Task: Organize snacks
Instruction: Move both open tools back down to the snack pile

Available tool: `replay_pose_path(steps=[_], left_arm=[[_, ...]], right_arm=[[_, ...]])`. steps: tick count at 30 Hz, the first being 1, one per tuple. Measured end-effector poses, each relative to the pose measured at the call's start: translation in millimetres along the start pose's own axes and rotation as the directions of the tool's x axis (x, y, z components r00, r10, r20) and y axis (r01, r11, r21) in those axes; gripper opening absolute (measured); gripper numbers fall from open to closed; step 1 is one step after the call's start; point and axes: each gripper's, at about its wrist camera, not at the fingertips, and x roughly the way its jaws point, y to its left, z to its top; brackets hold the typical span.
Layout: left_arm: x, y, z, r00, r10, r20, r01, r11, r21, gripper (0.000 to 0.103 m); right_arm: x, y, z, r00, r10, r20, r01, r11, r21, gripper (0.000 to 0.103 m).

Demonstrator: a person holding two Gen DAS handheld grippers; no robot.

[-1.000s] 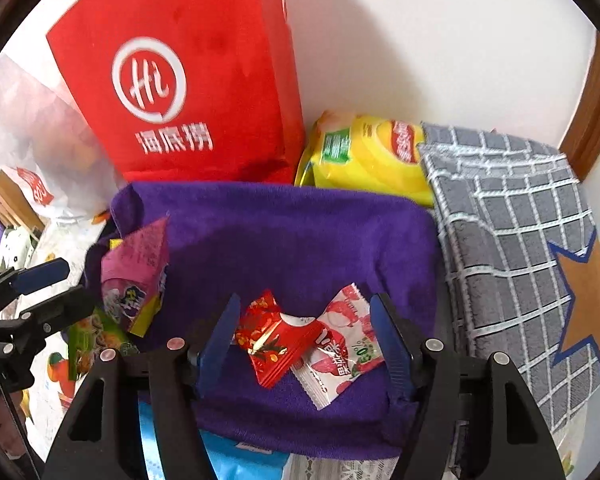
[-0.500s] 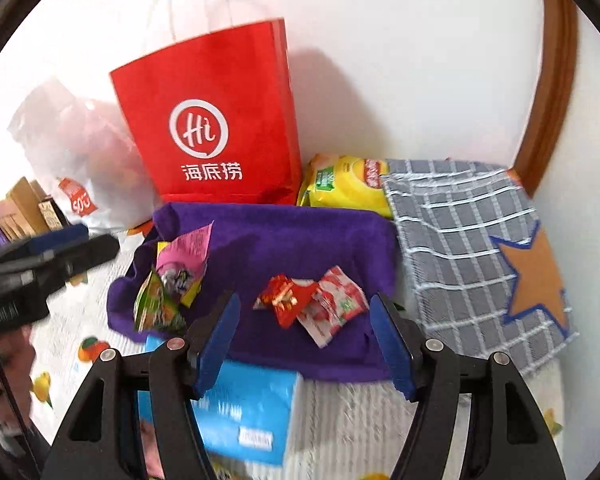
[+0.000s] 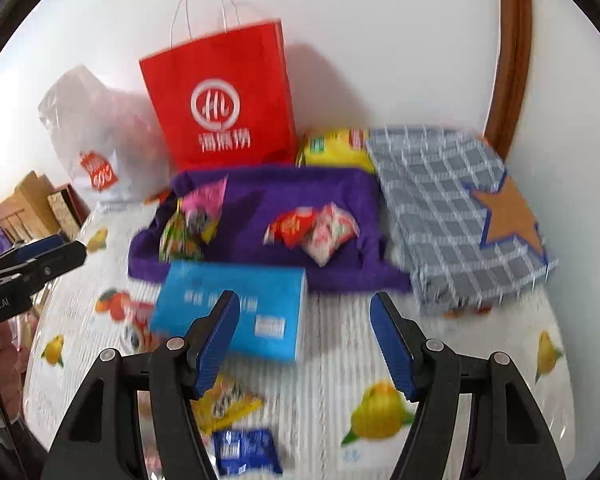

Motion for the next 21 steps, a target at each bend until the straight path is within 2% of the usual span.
replay_pose_path(steps=[7, 16, 21], left_arm=[[-9.8, 14.1, -34.9, 0.999, 0.025, -0.023, -0.026, 0.999, -0.03, 0.073], [-10.0, 28.5, -71.3, 0.998, 0.026, -0.05, -0.029, 0.998, -0.051, 0.073], [-9.4, 39.5, -81.9, 0.998, 0.017, -0.056, -0.021, 0.998, -0.066, 0.073]], right_arm=[[-0.6, 8.7, -45.3, 0.998, 0.064, -0.023, -0.064, 0.998, -0.009, 0.067], [29.3, 29.7, -98.9, 0.985, 0.098, -0.141, -0.108, 0.992, -0.06, 0.067], [44.8, 35.5, -111.8, 0.976, 0.11, -0.189, -0.123, 0.991, -0.061, 0.067]])
